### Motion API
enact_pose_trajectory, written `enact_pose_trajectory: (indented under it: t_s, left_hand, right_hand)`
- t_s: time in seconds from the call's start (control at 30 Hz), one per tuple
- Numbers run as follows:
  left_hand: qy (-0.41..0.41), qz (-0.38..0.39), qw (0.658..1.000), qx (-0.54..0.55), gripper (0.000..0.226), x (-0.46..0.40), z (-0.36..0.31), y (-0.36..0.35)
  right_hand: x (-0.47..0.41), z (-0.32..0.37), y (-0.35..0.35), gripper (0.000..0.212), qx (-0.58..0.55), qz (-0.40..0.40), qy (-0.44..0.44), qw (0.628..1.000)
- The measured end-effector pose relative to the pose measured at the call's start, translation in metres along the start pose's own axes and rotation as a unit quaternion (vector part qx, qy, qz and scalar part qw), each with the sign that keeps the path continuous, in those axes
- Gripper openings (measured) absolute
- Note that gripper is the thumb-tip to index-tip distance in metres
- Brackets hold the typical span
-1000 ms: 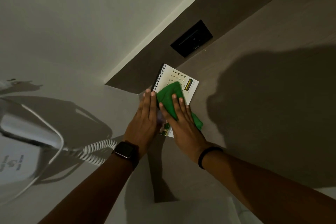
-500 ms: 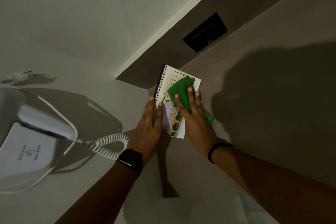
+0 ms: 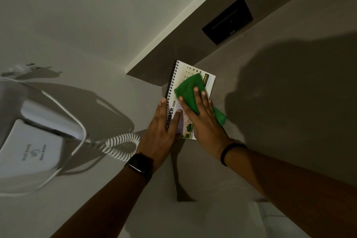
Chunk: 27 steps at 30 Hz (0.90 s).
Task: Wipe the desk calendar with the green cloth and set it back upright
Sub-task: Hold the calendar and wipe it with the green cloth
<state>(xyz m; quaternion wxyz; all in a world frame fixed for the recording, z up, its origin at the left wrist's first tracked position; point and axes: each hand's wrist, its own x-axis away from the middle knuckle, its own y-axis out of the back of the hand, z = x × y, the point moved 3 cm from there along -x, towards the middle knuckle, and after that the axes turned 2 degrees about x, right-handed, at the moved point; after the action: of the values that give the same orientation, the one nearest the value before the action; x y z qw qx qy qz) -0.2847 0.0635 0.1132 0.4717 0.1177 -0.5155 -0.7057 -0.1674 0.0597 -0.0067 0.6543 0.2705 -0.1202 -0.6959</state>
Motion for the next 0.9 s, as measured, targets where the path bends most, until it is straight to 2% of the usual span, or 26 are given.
enact_pose_trajectory:
  t_s: [0.07,0.1,0.23,0.4,0.47,0.57,0.6,0.73,0.77,0.83,0.9]
  left_hand:
    - [0.0,-0.008,1.0,-0.005,0.095,0.0,0.001,-0.001]
    - [0.001,-0.009,1.0,-0.005,0.094,0.0,0.002,-0.001]
    - [-0.01,-0.006,1.0,-0.022,0.091,0.0,0.006,0.001]
    - [-0.007,0.0,1.0,-0.028,0.089,0.0,0.004,0.004]
    - [0.0,-0.001,1.0,-0.027,0.088,0.0,0.003,0.004]
    - [-0.003,0.009,0.999,-0.048,0.088,-0.002,0.002,0.004]
    - [-0.008,0.01,0.998,-0.054,0.087,-0.002,0.002,0.003]
    - [-0.016,0.009,0.997,-0.069,0.086,-0.003,-0.001,0.002]
    - [-0.017,0.009,0.997,-0.07,0.088,-0.004,-0.002,0.003]
    - [-0.014,0.006,0.997,-0.071,0.093,-0.003,-0.002,0.004]
    - [-0.008,0.001,0.998,-0.066,0.094,-0.003,-0.002,0.004]
  right_hand:
    - [0.008,-0.004,-0.003,0.101,0.02,0.005,0.047,0.999]
    - [0.009,-0.009,-0.003,0.102,0.021,0.001,0.041,0.999]
    - [-0.007,-0.011,0.004,0.091,-0.025,-0.034,-0.07,0.997]
    - [-0.002,-0.006,-0.001,0.098,0.026,0.007,0.05,0.998]
    - [-0.001,-0.013,0.0,0.097,0.006,0.0,0.0,1.0]
    - [-0.02,-0.009,0.012,0.079,-0.058,-0.013,-0.111,0.992]
    - [-0.025,-0.004,0.015,0.077,-0.067,-0.013,-0.107,0.992]
    - [-0.013,0.002,0.008,0.079,-0.025,0.026,0.028,0.999]
    - [-0.007,-0.003,0.005,0.081,-0.024,0.031,0.015,0.999]
    - [-0.009,-0.012,0.007,0.086,-0.043,0.018,-0.072,0.996]
    - [-0.026,-0.009,0.014,0.081,-0.076,0.008,-0.129,0.989]
